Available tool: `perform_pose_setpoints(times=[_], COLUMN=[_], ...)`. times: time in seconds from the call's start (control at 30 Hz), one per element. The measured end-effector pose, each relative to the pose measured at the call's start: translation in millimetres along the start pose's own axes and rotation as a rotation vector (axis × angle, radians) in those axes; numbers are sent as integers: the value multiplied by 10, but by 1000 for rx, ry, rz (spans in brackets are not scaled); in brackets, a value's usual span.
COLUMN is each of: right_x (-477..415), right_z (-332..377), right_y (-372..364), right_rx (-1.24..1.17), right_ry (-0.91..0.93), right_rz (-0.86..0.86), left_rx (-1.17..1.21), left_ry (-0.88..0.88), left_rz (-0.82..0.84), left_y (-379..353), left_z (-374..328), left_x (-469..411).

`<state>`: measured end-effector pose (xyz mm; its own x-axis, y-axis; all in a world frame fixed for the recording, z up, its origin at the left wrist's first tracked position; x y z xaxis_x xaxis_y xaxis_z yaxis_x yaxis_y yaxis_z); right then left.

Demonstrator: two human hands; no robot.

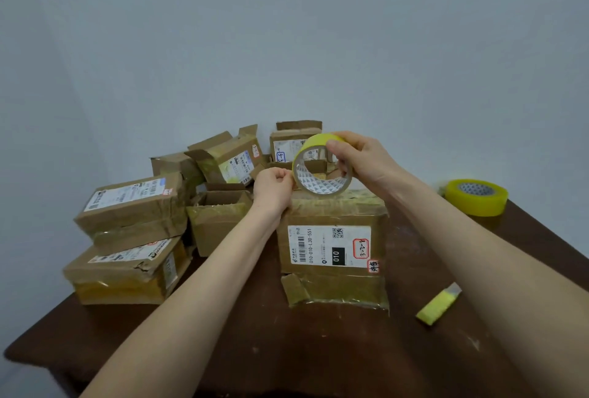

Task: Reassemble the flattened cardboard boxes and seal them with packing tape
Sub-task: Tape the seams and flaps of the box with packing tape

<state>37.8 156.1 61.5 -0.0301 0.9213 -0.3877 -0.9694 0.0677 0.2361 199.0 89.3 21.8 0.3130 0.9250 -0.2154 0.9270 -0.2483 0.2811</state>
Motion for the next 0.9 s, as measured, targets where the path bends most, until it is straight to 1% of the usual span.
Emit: perform_pose_setpoints(times=[0.3, 0.47, 0.57, 0.7, 0.8, 0.9], right_x=[-94, -204, -237, -278, -255, -225], right_z=[57, 94, 123, 127, 91, 49], right_y=[20, -64, -54, -71, -122, -157], right_rx=[372, 527, 704, 711, 693, 696], right_ry=[-105, -90, -106, -134, -143, -127], right_rz=[74, 105, 107, 127, 131, 92], left_rx=[75, 108, 92, 52, 56, -4], left_ry=[72, 119, 170, 183, 195, 216], left_rz=[-139, -127, -151, -97, -34, 48], left_y=[266, 266, 410, 442, 238, 53], left_z=[221, 354, 438, 541, 660, 766], left_x=[-4, 31, 4, 4, 80, 88])
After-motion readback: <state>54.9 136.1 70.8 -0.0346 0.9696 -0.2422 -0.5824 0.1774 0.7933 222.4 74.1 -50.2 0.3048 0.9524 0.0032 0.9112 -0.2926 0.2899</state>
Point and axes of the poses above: each hand's wrist, its own x-axis away from the middle knuckle, its own y-axis out of the back of the hand, z = x × y, the point moved 4 cm from there along -x, towards the middle knuckle, and after that the axes turned 11 degrees about z, right-handed, at the moved point
